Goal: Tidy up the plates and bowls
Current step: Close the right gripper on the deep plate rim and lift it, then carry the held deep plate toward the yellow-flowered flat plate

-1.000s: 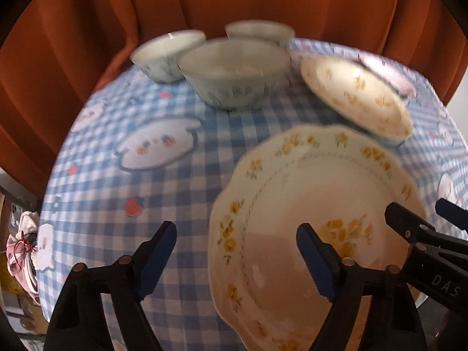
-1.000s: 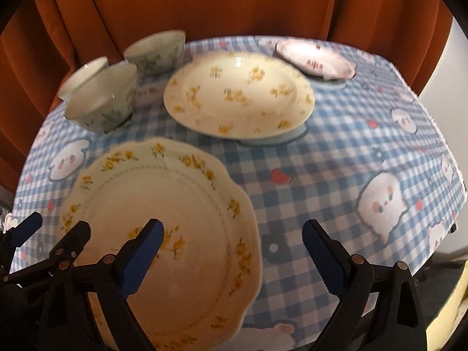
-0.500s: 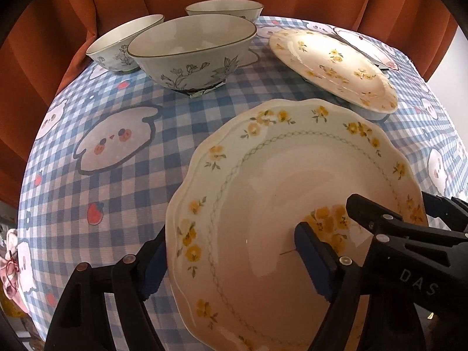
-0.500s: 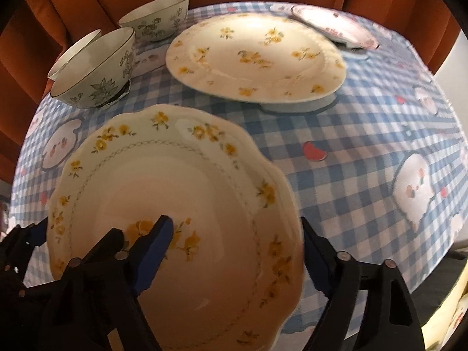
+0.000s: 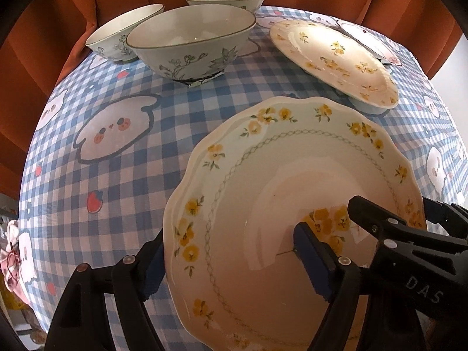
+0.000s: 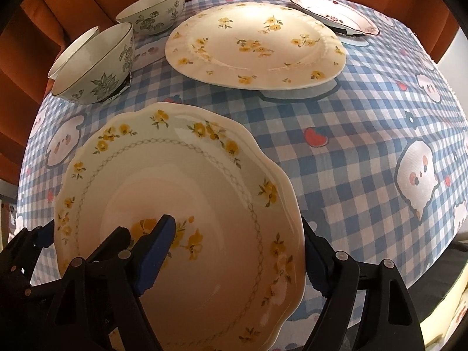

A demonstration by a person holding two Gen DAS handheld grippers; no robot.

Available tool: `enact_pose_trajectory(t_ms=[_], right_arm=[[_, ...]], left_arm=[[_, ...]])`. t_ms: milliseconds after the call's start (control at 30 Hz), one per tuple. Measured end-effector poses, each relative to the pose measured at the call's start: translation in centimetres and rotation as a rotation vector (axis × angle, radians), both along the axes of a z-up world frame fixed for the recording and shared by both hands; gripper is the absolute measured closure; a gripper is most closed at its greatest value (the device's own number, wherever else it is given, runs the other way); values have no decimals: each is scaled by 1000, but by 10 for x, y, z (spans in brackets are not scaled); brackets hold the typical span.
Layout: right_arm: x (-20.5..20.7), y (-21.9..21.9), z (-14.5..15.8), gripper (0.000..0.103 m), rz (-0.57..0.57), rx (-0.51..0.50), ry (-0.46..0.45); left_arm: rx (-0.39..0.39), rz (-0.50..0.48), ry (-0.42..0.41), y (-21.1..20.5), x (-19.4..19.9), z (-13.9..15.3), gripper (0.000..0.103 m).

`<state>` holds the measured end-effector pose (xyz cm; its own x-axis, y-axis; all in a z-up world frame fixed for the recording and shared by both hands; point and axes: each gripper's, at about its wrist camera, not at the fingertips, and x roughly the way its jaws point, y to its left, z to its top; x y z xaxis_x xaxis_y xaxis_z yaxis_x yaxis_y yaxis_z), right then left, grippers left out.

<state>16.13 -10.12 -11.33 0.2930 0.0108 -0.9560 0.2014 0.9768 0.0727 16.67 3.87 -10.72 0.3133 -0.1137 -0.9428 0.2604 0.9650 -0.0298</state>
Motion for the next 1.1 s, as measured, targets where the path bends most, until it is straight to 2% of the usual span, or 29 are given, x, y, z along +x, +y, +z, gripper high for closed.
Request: enact_pose_trajectory(t_ms=[167, 433, 733, 1100], right_arm=[[-4, -14, 11, 20, 8, 10, -18], [-6, -39, 18, 20, 56, 11, -32], [-5, -94, 34, 20, 83, -13, -48], [-3, -159, 36, 20, 75, -23, -49]], left_arm=[[14, -3, -21, -14, -2, 9, 22], [14, 52, -19, -49, -7, 13, 22], [2, 67, -47, -100, -11, 24, 22], [2, 57, -52, -163, -5, 22, 22]])
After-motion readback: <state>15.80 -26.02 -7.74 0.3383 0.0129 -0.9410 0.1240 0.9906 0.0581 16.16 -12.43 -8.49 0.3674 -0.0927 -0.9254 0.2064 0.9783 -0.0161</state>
